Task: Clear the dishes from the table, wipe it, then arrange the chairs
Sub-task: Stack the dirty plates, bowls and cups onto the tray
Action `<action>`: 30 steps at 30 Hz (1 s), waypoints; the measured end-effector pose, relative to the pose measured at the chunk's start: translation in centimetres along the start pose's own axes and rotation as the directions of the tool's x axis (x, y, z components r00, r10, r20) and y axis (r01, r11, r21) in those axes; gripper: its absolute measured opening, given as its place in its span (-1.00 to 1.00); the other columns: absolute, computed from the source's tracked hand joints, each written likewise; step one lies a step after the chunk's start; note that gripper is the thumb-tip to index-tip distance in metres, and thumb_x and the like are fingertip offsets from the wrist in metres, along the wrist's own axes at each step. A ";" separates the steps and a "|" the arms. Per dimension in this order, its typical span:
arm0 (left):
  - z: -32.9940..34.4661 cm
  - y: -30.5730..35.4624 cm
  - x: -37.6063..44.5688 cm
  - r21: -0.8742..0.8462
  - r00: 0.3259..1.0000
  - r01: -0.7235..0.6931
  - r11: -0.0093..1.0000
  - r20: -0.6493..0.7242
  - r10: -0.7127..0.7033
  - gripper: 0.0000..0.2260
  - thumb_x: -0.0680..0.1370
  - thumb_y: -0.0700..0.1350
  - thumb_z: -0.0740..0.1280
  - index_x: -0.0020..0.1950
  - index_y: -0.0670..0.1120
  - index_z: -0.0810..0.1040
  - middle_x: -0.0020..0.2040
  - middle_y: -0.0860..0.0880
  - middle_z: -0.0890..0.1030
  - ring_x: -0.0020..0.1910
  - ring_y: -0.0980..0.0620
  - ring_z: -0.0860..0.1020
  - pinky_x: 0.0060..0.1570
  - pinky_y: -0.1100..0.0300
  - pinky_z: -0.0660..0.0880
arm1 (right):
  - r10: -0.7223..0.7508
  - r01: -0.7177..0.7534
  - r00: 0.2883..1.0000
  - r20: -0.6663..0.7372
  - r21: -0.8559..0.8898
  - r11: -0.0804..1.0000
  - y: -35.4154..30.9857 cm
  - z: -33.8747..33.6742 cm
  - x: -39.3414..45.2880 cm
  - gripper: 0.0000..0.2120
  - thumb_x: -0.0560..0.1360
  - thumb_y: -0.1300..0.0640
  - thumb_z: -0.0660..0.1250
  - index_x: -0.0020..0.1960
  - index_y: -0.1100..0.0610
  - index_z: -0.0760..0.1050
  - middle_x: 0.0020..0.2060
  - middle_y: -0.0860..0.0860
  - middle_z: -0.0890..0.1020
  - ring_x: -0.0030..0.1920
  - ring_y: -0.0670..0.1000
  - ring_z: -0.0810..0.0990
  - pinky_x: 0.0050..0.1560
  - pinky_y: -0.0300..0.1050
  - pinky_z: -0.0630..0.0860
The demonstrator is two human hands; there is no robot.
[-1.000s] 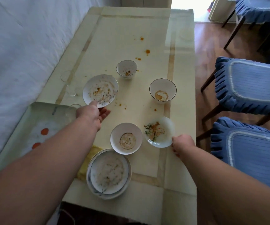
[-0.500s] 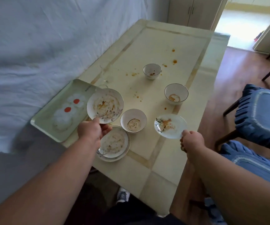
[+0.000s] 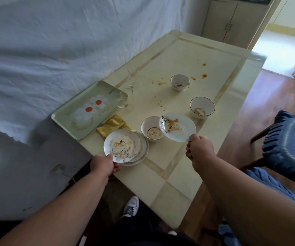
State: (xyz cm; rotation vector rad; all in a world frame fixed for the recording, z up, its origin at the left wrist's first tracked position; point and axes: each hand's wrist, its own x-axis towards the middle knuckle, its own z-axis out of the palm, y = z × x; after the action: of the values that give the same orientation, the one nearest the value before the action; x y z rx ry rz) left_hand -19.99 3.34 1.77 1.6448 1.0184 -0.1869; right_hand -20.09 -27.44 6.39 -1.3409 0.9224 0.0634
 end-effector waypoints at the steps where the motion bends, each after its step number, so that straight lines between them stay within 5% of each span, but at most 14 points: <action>1: 0.2 0.1 0.2 0.011 1.000 0.005 1.000 0.008 -0.005 -0.94 0.73 -0.22 0.29 0.14 -0.20 0.45 -0.16 -0.28 0.63 -0.23 -0.21 0.68 -0.02 -0.24 0.72 | 0.000 0.000 1.000 0.019 0.007 1.000 0.0 0.5 -0.3 -0.83 0.65 0.25 0.20 -0.10 0.19 0.48 -0.34 0.06 0.45 -0.42 0.01 0.36 -0.48 -0.14 0.31; 5: 0.8 0.4 1.0 0.027 0.999 0.026 0.999 0.040 -0.027 -0.89 0.71 -0.23 0.30 0.19 -0.26 0.50 -0.13 -0.32 0.63 -0.22 -0.20 0.68 -0.22 -0.14 0.71 | 0.001 -0.001 0.998 0.061 0.006 1.000 0.6 2.4 -1.2 -0.82 0.66 0.24 0.20 -0.10 0.17 0.48 -0.36 0.04 0.44 -0.43 0.00 0.36 -0.50 -0.15 0.31; 10: 1.4 0.5 1.7 -0.014 0.994 0.066 0.998 0.092 -0.064 -0.94 0.69 -0.31 0.29 0.16 -0.27 0.48 -0.14 -0.32 0.57 -0.25 -0.18 0.64 -0.19 -0.15 0.65 | 0.007 -0.005 0.996 0.084 -0.019 1.000 1.4 4.2 -2.1 -0.83 0.67 0.24 0.21 -0.06 0.19 0.51 -0.38 0.04 0.44 -0.45 -0.01 0.35 -0.47 -0.13 0.30; 15: 1.7 0.4 3.0 0.112 0.986 0.015 0.994 0.165 -0.033 -0.74 0.70 -0.25 0.30 0.28 -0.44 0.54 -0.06 -0.33 0.72 -0.23 -0.20 0.77 -0.28 -0.04 0.72 | -0.002 0.009 0.996 0.087 -0.074 0.997 1.9 5.1 -2.6 -0.83 0.68 0.22 0.23 -0.03 0.22 0.55 -0.38 0.05 0.47 -0.45 -0.01 0.38 -0.46 -0.12 0.34; 19: 2.1 -0.2 4.5 0.137 0.980 0.024 0.990 0.195 -0.051 -0.78 0.69 -0.29 0.30 0.25 -0.43 0.56 -0.18 -0.25 0.71 -0.14 -0.25 0.78 -0.05 -0.18 0.74 | -0.009 0.018 0.996 0.093 -0.097 0.995 2.3 6.4 -2.5 -0.81 0.69 0.22 0.23 -0.01 0.25 0.58 -0.37 0.05 0.48 -0.44 -0.01 0.39 -0.42 -0.11 0.35; 22: 2.2 -0.3 5.5 0.105 0.975 0.036 0.994 0.215 -0.058 -0.80 0.69 -0.33 0.27 0.25 -0.41 0.57 -0.17 -0.25 0.73 -0.21 -0.20 0.77 -0.09 -0.13 0.74 | -0.023 0.039 0.993 0.120 -0.138 0.990 2.8 7.5 -2.4 -0.81 0.70 0.21 0.23 0.01 0.24 0.59 -0.35 0.06 0.51 -0.42 0.00 0.41 -0.38 -0.09 0.39; 26: 2.9 0.0 6.5 0.115 0.918 0.191 0.975 0.330 -0.218 -0.66 0.77 -0.34 0.01 0.45 -0.40 0.44 0.26 -0.41 0.62 0.24 -0.31 0.66 0.06 -0.11 0.63 | -0.026 0.055 0.987 0.159 -0.186 0.981 3.6 9.3 -2.4 -0.80 0.70 0.22 0.24 -0.03 0.20 0.60 -0.34 0.06 0.53 -0.38 0.02 0.43 -0.33 -0.08 0.42; 28: 3.0 0.0 7.1 0.105 0.925 0.222 0.969 0.293 -0.243 -0.74 0.77 -0.30 0.11 0.34 -0.39 0.50 0.03 -0.36 0.62 0.04 -0.30 0.67 -0.17 -0.05 0.67 | -0.023 0.060 0.984 0.176 -0.206 0.977 4.1 10.2 -2.3 -0.81 0.69 0.22 0.24 -0.01 0.19 0.61 -0.33 0.06 0.54 -0.37 0.02 0.43 -0.31 -0.06 0.43; 30: 2.8 -0.3 7.6 0.078 0.922 0.260 0.963 0.278 -0.271 -0.76 0.77 -0.26 0.16 0.03 -0.36 0.53 -0.15 -0.27 0.55 0.02 -0.31 0.65 -0.07 -0.11 0.69 | -0.015 0.056 0.983 0.184 -0.219 0.974 4.5 10.9 -2.2 -0.81 0.68 0.22 0.24 0.00 0.18 0.62 -0.32 0.07 0.55 -0.35 0.03 0.45 -0.25 -0.03 0.45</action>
State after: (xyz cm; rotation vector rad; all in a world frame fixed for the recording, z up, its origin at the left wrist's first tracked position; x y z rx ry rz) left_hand -14.52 4.81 -4.00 1.4569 1.0140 -0.6133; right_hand -18.18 -15.97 3.51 -1.5326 0.7520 0.2646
